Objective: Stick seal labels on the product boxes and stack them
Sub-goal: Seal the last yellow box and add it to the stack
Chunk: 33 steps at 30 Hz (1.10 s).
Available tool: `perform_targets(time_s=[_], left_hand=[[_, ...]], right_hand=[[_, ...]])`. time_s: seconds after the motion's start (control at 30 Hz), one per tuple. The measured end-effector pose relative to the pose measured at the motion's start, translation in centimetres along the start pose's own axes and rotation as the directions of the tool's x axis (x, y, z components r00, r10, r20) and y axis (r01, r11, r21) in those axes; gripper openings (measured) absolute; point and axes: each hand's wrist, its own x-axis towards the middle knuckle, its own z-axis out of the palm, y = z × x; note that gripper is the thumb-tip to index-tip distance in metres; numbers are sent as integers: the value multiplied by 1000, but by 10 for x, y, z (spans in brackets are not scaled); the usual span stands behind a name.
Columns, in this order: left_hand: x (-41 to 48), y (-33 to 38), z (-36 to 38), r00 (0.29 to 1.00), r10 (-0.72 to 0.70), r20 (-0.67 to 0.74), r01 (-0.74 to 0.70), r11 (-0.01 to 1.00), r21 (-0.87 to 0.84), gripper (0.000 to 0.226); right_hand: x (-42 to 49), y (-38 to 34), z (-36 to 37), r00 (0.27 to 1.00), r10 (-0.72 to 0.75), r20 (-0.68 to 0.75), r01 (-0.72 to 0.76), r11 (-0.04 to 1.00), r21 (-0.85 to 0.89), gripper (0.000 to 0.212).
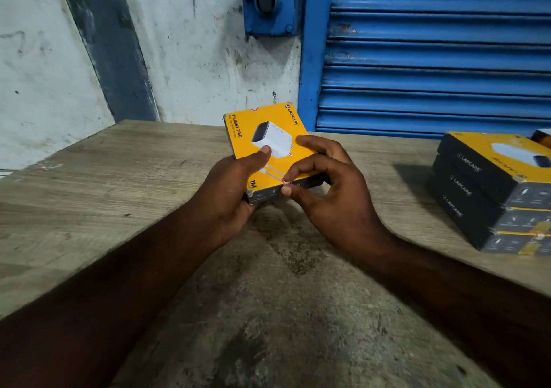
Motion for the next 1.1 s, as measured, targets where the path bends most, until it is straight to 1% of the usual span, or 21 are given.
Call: perform_targets(time_s=[0.07,0.23,0.37,0.53,0.63,0.7,0.8,0.9,1.0,1.1], left_hand=[[0,0,-1,1000,1,-10,-1,1000,8,36],[1,0,-1,1000,5,-24,-5,1000,-7,33],[1,0,0,1000,10,-16,-10,1000,-12,32],[2,-1,-1,999,29,-16,-28,999,29,35],[2,-2,-1,998,49,-37,-47,997,54,34],[3,-3,-1,997,57,-47,-54,997,62,34],[3,-6,1,997,59,-49,-56,997,57,34],[4,-9,1,998,47,-49,-44,997,59,34],[4,-9,1,998,40,-45,-38,998,56,34],[3,-8,1,998,39,-43,-37,998,57,34]], right_hand=[[0,1,-1,1000,1,4,-1,1000,30,21],[0,5,-1,1000,4,-3,-4,1000,2,29],[1,4,-1,1000,1,-16,-1,1000,-15,18],[0,0,-2,999,46,-12,-46,999,-10,9],[1,-3,-2,998,58,-13,-58,998,-18,10],[0,-4,-1,997,71,-19,-71,997,-25,16],[0,-5,0,997,73,-24,-76,992,-102,23],[0,-3,0,998,59,-15,-61,980,-191,16],[0,0,1,1000,26,0,-25,972,-233,8],[-1,2,1,1000,4,22,2,965,-262,9]])
